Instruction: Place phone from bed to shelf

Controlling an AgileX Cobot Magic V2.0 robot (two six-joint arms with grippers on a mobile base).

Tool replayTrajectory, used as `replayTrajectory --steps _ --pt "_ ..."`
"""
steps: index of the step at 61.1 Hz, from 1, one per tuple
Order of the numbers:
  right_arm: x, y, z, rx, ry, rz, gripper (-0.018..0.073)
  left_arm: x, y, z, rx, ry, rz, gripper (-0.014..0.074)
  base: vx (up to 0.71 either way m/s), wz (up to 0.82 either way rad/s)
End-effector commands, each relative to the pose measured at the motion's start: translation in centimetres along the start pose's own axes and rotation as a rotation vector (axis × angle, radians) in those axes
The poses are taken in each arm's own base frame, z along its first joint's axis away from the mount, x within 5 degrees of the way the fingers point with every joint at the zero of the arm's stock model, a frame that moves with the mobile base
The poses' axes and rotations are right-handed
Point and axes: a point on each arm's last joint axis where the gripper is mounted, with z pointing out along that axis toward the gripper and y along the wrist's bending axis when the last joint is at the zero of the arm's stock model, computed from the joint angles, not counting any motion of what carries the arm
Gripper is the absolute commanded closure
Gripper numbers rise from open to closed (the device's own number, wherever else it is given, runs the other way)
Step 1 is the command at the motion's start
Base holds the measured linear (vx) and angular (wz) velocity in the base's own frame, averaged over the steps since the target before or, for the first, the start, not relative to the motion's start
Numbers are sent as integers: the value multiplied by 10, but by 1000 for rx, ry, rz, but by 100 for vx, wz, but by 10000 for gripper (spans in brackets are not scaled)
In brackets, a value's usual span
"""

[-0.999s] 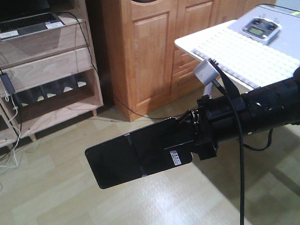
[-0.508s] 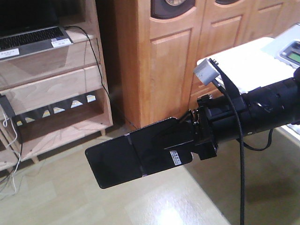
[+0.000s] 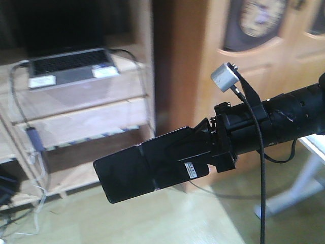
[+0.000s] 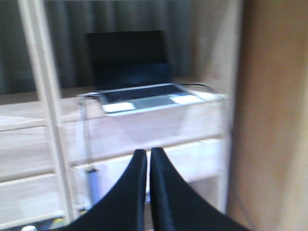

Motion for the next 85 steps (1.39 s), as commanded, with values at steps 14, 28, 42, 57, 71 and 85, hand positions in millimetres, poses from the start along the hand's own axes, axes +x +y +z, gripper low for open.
replayTrajectory --steps 14,28,42,57,71,85 --pt "-13 20 -9 -95 -66 -27 561 -15 0 -2 4 -104 -19 595 41 45" --pt "-13 20 -9 -95 -66 -27 561 -15 0 -2 4 -104 -19 595 38 37" --pt "-13 20 -9 -95 -66 -27 561 -15 0 -2 4 -104 -19 595 33 21" --pt "-13 20 -9 -95 -66 -27 561 -15 0 -2 4 -104 -19 595 29 12" --pt "-13 20 -9 -95 -66 -27 561 -15 0 -2 4 -104 -19 595 26 10" --pt "-13 20 -9 -95 -66 -27 561 -15 0 -2 4 -104 -19 595 20 9"
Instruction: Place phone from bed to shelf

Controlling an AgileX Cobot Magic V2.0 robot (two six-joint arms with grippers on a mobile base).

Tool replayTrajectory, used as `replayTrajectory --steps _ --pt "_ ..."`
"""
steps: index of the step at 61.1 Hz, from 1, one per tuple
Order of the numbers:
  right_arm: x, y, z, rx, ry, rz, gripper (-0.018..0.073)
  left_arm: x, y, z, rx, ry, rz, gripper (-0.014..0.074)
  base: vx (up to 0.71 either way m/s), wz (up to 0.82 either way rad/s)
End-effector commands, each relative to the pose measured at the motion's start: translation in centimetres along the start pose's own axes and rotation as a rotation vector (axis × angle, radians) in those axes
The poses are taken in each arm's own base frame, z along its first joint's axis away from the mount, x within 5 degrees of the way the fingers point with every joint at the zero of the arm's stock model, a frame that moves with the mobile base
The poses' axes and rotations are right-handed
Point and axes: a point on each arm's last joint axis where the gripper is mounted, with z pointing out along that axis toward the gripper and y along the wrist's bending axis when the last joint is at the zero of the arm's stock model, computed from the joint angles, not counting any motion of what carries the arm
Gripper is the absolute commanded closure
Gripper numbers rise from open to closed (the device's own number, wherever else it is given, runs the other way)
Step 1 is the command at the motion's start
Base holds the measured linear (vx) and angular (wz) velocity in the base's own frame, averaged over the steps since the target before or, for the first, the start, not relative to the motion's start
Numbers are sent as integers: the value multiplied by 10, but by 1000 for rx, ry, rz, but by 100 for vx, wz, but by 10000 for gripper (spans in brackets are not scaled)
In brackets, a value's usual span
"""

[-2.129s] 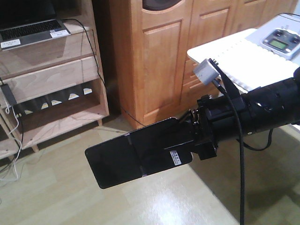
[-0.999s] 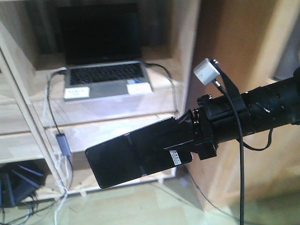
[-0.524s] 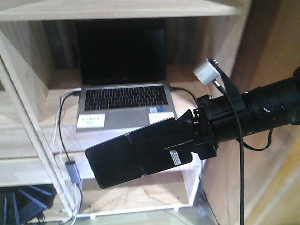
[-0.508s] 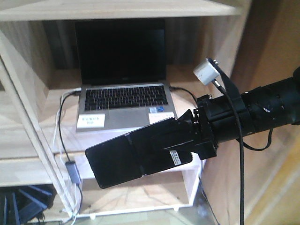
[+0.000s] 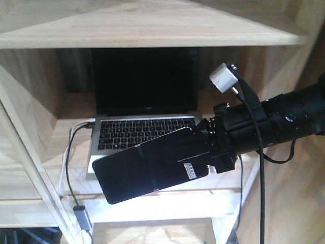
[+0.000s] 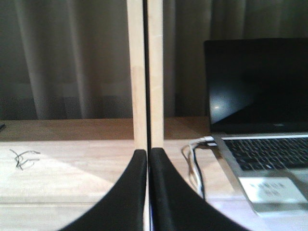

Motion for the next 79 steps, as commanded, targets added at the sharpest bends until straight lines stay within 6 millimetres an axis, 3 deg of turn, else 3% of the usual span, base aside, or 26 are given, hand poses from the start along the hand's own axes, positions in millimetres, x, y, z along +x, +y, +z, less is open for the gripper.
replayTrajectory --steps 1,79 --pt "-13 20 -9 -96 -65 -27 561 -15 0 -2 4 -104 -19 595 16 8" --pt "-13 20 -9 -94 -66 -27 561 -15 0 -2 4 -104 -19 595 4 1"
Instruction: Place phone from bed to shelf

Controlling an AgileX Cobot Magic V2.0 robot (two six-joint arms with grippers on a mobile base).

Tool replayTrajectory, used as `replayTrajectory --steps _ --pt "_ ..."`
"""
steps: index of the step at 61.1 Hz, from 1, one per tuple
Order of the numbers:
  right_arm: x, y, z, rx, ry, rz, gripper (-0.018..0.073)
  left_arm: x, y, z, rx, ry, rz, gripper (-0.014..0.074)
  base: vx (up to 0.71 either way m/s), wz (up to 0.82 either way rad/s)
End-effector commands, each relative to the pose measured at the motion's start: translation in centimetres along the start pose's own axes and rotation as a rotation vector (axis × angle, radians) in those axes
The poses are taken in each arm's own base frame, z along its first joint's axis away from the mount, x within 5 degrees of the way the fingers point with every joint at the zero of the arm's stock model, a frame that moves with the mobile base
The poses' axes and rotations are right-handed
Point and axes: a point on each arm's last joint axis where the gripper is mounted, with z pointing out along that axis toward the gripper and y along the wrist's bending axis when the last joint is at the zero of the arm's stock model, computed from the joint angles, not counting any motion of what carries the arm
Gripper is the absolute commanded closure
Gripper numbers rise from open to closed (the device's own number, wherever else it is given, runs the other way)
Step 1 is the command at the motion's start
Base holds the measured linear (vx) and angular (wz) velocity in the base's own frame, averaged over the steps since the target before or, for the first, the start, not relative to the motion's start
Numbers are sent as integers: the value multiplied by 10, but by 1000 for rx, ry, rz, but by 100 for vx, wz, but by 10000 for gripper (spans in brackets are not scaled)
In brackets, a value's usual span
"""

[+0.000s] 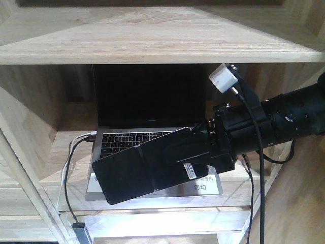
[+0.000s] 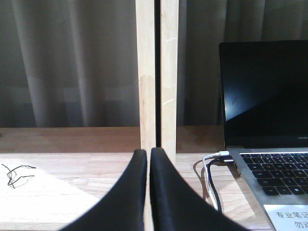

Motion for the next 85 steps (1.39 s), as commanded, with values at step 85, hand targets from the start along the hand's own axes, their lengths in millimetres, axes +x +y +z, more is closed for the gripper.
replayTrajectory --steps 85 --pt "-17 25 -12 -98 -109 -29 561 -15 0 -2 4 -104 -19 595 0 0"
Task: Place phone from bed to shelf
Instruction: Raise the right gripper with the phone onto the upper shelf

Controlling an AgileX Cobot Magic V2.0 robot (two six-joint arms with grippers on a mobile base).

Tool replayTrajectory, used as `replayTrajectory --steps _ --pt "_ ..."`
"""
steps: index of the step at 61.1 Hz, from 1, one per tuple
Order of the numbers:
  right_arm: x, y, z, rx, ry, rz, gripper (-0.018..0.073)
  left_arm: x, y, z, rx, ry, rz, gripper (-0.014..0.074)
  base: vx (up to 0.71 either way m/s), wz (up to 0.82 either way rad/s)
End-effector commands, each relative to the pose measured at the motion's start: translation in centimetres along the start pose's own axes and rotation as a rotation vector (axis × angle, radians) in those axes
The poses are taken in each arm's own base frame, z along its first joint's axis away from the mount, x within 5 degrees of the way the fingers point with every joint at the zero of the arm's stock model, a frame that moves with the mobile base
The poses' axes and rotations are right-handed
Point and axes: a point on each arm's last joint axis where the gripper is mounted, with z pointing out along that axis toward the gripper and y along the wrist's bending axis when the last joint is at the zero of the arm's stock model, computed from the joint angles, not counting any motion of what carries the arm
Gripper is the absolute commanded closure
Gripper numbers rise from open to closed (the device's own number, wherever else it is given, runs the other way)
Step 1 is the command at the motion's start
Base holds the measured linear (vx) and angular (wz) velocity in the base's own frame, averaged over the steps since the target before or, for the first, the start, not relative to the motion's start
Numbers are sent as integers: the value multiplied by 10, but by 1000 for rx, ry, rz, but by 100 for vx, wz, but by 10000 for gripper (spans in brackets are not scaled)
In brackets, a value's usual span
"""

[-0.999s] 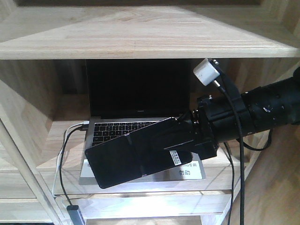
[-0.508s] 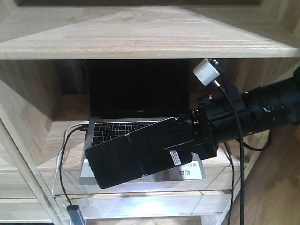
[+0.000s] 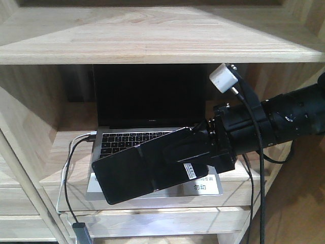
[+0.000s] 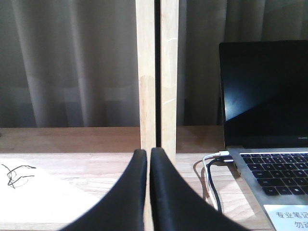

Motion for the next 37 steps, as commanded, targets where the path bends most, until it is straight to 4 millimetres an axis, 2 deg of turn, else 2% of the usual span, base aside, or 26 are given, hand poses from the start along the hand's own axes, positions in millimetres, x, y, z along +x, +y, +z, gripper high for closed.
replayTrajectory --steps 1,22,37 --pt "-17 26 -12 -97 -109 -32 561 -15 0 -2 4 -104 -19 595 0 0" --pt "-36 56 -31 -104 -263 -109 561 -15 0 -2 4 -104 -19 595 0 0" --pt "-80 84 -58 -55 -343 -233 561 -15 0 -2 4 -104 -19 595 0 0"
